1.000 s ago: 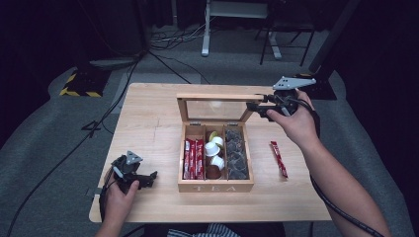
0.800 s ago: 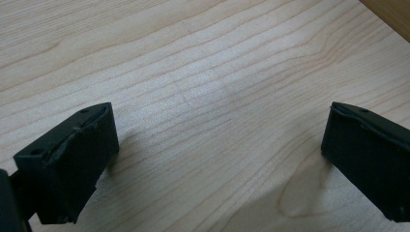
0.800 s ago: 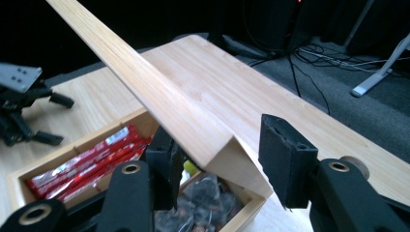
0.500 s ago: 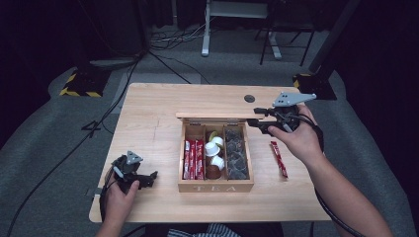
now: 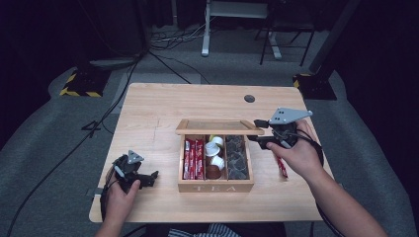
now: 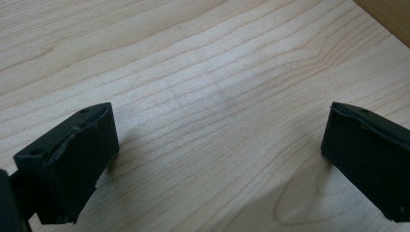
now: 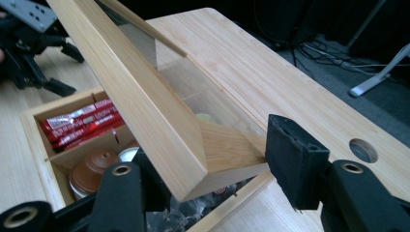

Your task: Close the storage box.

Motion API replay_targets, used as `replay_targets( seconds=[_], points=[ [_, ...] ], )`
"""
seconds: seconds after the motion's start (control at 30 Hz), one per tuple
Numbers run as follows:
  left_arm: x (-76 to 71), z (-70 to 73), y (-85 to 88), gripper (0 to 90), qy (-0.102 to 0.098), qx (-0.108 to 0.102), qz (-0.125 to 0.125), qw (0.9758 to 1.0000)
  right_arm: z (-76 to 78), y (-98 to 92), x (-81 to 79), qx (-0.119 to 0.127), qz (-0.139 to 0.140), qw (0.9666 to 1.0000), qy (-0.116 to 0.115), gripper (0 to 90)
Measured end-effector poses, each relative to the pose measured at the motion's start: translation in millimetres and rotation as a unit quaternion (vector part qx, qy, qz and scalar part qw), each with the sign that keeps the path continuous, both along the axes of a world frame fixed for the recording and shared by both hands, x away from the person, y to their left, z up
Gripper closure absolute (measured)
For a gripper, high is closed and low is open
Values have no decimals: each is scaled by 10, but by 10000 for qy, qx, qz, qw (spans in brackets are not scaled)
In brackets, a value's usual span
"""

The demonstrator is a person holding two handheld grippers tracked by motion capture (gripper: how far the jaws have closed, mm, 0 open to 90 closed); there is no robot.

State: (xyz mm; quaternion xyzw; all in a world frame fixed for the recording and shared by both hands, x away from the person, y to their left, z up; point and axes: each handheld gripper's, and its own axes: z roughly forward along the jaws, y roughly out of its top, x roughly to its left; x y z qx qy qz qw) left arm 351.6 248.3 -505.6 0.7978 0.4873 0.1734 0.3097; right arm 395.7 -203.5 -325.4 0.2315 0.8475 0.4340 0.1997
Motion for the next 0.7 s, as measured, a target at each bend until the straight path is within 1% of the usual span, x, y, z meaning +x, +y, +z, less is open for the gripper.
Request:
replay_targets(
  seconds=[0.17,0.37,0.43,0.6,0.7],
  points=[
    [1,-1,-4,0,0,-9,5,10000,-75,17,-100,-152,11,9997,-194,465],
    [1,0,-3,0,4,2,-2,10000,-156,38,-193,-316,41,9988,-367,450],
    [1,0,-2,0,6,4,-5,10000,-189,46,-230,-386,68,9983,-440,447],
    [1,0,-2,0,5,4,-4,10000,-270,61,-307,-474,99,9970,-601,433],
    [1,0,-3,0,4,2,-1,10000,-325,74,-356,-582,134,9958,-698,424]
  ],
)
